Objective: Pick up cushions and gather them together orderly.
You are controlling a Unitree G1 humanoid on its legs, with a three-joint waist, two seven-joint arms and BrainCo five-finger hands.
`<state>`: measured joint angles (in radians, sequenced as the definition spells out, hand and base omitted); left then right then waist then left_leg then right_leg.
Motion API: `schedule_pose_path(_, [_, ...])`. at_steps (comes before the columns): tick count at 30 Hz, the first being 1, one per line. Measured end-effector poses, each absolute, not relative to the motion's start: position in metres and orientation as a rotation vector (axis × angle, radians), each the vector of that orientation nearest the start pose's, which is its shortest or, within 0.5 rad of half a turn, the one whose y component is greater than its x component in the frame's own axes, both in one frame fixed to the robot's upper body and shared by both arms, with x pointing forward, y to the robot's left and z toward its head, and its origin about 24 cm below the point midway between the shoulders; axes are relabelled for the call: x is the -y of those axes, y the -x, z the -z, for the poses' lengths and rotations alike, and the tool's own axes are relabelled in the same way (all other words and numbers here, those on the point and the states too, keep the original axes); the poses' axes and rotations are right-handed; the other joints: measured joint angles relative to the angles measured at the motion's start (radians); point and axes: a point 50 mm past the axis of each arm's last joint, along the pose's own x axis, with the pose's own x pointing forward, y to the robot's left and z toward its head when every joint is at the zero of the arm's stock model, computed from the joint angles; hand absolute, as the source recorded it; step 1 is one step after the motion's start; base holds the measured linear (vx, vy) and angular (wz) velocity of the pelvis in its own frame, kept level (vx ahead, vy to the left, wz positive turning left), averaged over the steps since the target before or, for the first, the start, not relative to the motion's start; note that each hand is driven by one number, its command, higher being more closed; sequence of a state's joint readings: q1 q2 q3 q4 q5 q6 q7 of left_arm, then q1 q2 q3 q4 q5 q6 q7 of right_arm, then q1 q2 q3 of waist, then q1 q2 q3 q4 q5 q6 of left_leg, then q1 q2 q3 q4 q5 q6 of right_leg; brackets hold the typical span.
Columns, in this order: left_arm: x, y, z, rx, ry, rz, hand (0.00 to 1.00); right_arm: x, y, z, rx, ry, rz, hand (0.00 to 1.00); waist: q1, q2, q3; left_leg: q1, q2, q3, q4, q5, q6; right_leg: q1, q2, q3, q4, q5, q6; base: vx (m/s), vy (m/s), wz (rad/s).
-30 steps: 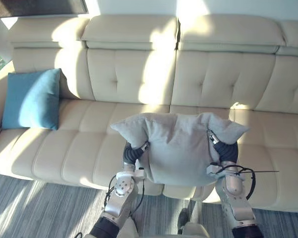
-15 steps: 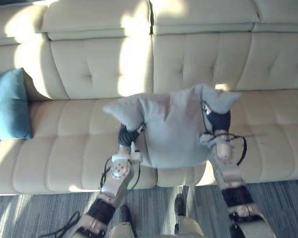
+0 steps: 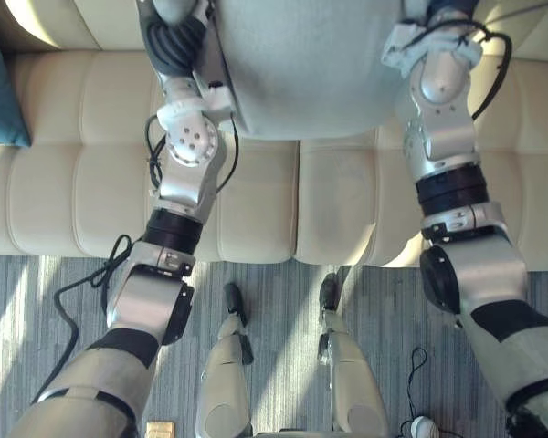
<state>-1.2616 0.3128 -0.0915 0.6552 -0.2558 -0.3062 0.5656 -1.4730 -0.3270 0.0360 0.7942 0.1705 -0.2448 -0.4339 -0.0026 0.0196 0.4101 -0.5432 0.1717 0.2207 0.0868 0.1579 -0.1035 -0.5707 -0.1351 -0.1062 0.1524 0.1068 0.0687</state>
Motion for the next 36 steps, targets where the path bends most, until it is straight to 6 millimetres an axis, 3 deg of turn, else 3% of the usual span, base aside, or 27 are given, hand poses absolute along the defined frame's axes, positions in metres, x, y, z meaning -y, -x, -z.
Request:
schedule_pose_path(4, [-0.146,-0.373,-0.37,0.902,0.154,-0.342,1.0,0.137,-0.376,-0.41,0.887,-0.101,0.26,1.0,-0.002,0.001,0.018,-0.089,-0.01,-0.016,-0.011,0.029,0.007,-0.091,-0.01,-0.015,0.014,0.004,-0.004,-0.05,-0.005,0.11])
schedule_pose_path(9, [-0.146,-0.376,-0.38,0.892,0.148,-0.358,1.0,0.135,-0.377,-0.419,0.868,-0.124,0.259,1.0,-0.003,0.003,0.023,-0.18,-0.013,-0.033,-0.021,0.054,0.008,-0.177,-0.016,-0.033,0.02,0.011,-0.007,-0.01,-0.01,0.08])
schedule_pose_path(10, [-0.146,-0.377,-0.383,0.892,0.149,-0.359,0.0,0.135,-0.374,-0.424,0.882,-0.127,0.256,1.0,-0.005,0.002,0.025,-0.201,-0.015,-0.038,-0.024,0.059,0.008,-0.198,-0.018,-0.038,0.021,0.012,-0.007,0.01,0.004,0.11])
schedule_pose_path(11, [-0.145,-0.375,-0.387,0.903,0.152,-0.356,0.0,0.134,-0.372,-0.428,0.896,-0.13,0.256,1.0,-0.005,0.002,0.034,-0.209,-0.016,-0.039,-0.029,0.064,0.009,-0.205,-0.019,-0.042,0.023,0.012,-0.007,0.02,0.01,0.1])
schedule_pose_path(12, [-0.144,-0.372,-0.394,0.925,0.157,-0.35,0.0,0.135,-0.367,-0.437,0.925,-0.136,0.259,0.0,-0.004,0.001,0.05,-0.212,-0.018,-0.04,-0.033,0.066,0.009,-0.213,-0.021,-0.043,0.03,0.012,-0.007,0.03,0.019,0.06])
schedule_pose_path(15, [-0.145,-0.365,-0.41,0.977,0.18,-0.335,0.0,0.142,-0.355,-0.457,0.997,-0.149,0.289,0.0,-0.003,-0.001,0.058,-0.251,-0.021,-0.039,-0.033,0.07,0.011,-0.256,-0.025,-0.04,0.037,0.012,-0.007,0.0,0.0,0.0])
schedule_pose_path(20, [-0.149,-0.361,-0.416,1.001,0.225,-0.33,0.0,0.156,-0.348,-0.461,1.033,-0.182,0.336,0.0,-0.003,-0.002,0.06,-0.277,-0.017,-0.027,-0.032,0.071,0.011,-0.297,-0.022,-0.027,0.054,0.012,-0.007,0.02,0.011,-0.07])
schedule_pose_path(26, [-0.159,-0.364,-0.415,0.976,0.253,-0.279,0.0,0.192,-0.346,-0.447,1.033,-0.185,0.401,0.0,-0.003,-0.003,0.06,-0.281,-0.009,-0.023,-0.014,0.066,0.009,-0.301,-0.02,-0.03,0.071,0.012,-0.007,0.0,0.0,-0.02])
schedule_pose_path(29, [-0.162,-0.375,-0.398,0.892,0.271,-0.241,0.0,0.217,-0.346,-0.436,1.01,-0.226,0.434,0.0,-0.005,-0.003,0.06,-0.285,-0.004,-0.019,0.007,0.058,0.013,-0.3,-0.02,-0.031,0.083,0.012,-0.007,0.0,0.0,0.0])
schedule_pose_path(32, [-0.166,-0.391,-0.362,0.751,0.316,-0.23,0.0,0.236,-0.346,-0.424,0.979,-0.268,0.441,0.0,-0.006,-0.004,0.06,-0.287,0.006,-0.02,0.034,0.051,0.015,-0.289,-0.02,-0.04,0.088,0.012,-0.007,-0.02,-0.021,0.01])
schedule_pose_path(36, [-0.17,-0.401,-0.329,0.64,0.363,-0.241,0.0,0.259,-0.353,-0.393,0.899,-0.274,0.471,0.0,-0.002,-0.008,0.058,-0.257,0.015,-0.019,0.025,0.039,0.013,-0.259,-0.015,-0.051,0.091,0.007,-0.011,-0.04,-0.04,0.03])
